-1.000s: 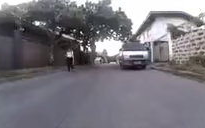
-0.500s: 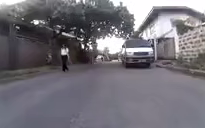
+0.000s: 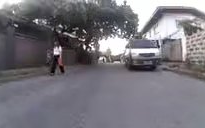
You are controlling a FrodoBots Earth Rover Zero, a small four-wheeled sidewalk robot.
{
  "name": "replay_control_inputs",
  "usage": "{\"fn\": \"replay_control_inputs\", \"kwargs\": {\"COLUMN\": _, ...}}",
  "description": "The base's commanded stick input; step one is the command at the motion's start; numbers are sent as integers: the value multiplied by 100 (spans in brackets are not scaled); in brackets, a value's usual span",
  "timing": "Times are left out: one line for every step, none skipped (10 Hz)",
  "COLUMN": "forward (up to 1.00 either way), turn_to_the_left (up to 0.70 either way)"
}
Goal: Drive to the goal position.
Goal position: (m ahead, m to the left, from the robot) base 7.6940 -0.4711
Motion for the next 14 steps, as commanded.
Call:
{"fn": "replay_control_inputs", "kwargs": {"forward": 100, "turn_to_the_left": 4}}
{"fn": "replay_control_inputs", "kwargs": {"forward": 100, "turn_to_the_left": -19}}
{"fn": "replay_control_inputs", "kwargs": {"forward": 100, "turn_to_the_left": -36}}
{"fn": "replay_control_inputs", "kwargs": {"forward": 100, "turn_to_the_left": -36}}
{"fn": "replay_control_inputs", "kwargs": {"forward": 100, "turn_to_the_left": -36}}
{"fn": "replay_control_inputs", "kwargs": {"forward": 100, "turn_to_the_left": -36}}
{"fn": "replay_control_inputs", "kwargs": {"forward": 100, "turn_to_the_left": -36}}
{"fn": "replay_control_inputs", "kwargs": {"forward": 100, "turn_to_the_left": -21}}
{"fn": "replay_control_inputs", "kwargs": {"forward": 100, "turn_to_the_left": 4}}
{"fn": "replay_control_inputs", "kwargs": {"forward": 100, "turn_to_the_left": 4}}
{"fn": "replay_control_inputs", "kwargs": {"forward": 100, "turn_to_the_left": 4}}
{"fn": "replay_control_inputs", "kwargs": {"forward": 100, "turn_to_the_left": 4}}
{"fn": "replay_control_inputs", "kwargs": {"forward": 100, "turn_to_the_left": 4}}
{"fn": "replay_control_inputs", "kwargs": {"forward": 100, "turn_to_the_left": 4}}
